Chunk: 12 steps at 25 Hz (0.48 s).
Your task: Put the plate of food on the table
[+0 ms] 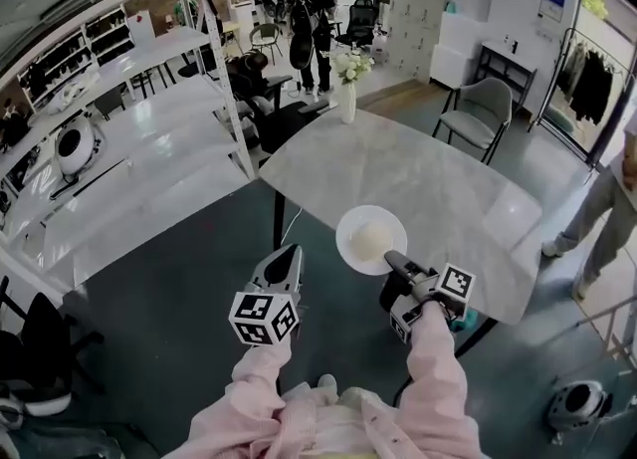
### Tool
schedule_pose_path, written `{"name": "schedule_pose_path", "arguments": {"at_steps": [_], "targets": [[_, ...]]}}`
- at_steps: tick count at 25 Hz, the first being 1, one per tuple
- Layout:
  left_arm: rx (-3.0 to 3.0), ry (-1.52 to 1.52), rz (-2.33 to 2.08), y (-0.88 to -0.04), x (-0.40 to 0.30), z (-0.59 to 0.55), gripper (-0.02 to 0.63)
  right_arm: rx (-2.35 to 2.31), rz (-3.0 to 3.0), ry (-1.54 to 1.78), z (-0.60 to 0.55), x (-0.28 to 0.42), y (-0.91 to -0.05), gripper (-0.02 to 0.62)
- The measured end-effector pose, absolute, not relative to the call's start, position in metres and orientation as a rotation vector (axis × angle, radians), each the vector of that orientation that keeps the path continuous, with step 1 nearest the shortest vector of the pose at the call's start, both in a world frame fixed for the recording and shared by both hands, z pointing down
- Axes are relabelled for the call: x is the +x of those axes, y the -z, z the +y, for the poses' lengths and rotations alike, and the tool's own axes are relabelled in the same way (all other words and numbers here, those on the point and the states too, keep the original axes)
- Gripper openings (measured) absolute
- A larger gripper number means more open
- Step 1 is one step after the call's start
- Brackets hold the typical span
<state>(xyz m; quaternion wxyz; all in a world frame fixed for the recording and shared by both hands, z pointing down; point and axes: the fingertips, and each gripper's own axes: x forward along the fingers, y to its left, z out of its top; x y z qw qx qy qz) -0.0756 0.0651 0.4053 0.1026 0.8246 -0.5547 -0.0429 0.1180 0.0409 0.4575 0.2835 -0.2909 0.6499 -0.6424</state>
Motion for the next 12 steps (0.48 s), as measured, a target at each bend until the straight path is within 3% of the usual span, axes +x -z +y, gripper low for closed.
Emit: {"name": "schedule_pose_path", "arguments": {"at_steps": [12], "targets": [[2.396, 0.12, -1.618, -0.422, -0.099, -0.012, -0.008, -0.79, 1.724, 1.75, -0.044, 0.094, -0.469, 0.025]]}}
